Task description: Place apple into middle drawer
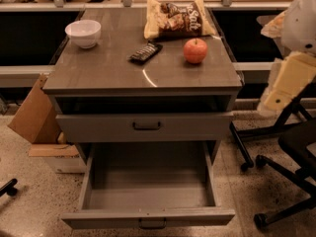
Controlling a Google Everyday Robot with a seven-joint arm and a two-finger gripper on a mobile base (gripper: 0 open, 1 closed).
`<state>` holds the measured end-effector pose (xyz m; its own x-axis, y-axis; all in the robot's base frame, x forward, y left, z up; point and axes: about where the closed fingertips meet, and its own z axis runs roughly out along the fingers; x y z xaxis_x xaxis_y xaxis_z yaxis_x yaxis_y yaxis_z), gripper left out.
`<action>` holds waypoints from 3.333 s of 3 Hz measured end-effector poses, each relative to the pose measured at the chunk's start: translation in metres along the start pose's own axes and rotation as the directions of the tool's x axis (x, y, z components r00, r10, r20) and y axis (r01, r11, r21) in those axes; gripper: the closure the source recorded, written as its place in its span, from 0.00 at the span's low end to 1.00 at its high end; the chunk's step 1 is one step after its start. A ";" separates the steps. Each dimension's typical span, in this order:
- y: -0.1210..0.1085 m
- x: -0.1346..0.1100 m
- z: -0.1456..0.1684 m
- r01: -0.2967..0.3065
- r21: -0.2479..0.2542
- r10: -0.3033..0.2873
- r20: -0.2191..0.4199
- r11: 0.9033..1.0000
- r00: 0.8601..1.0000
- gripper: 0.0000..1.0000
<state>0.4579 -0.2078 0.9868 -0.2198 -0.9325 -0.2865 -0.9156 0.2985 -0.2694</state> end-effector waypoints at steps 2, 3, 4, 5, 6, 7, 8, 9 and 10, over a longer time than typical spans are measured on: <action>-0.031 -0.015 0.034 -0.071 -0.053 0.077 0.104 0.996 0.992 0.00; -0.047 -0.028 0.054 -0.042 -0.035 0.046 0.146 0.999 0.988 0.00; -0.075 -0.043 0.092 -0.037 -0.037 0.045 0.227 0.999 0.973 0.00; -0.075 -0.043 0.092 -0.037 -0.037 0.045 0.227 0.999 0.973 0.00; -0.103 -0.044 0.114 -0.081 -0.041 0.090 0.294 0.996 0.952 0.00; -0.137 -0.046 0.140 -0.123 -0.063 0.137 0.371 0.990 0.918 0.00; -0.175 -0.055 0.170 -0.159 -0.071 0.174 0.458 0.985 0.872 0.00; -0.175 -0.055 0.170 -0.159 -0.071 0.174 0.458 0.985 0.872 0.00; -0.181 -0.057 0.173 -0.199 -0.061 0.203 0.482 0.978 0.852 0.00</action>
Offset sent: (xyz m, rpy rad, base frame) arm 0.0348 0.0070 -0.0121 0.1103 0.0224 -0.0313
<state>0.6946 -0.1731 0.8929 -0.2109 -0.6362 -0.7421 -0.8724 0.4649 -0.1507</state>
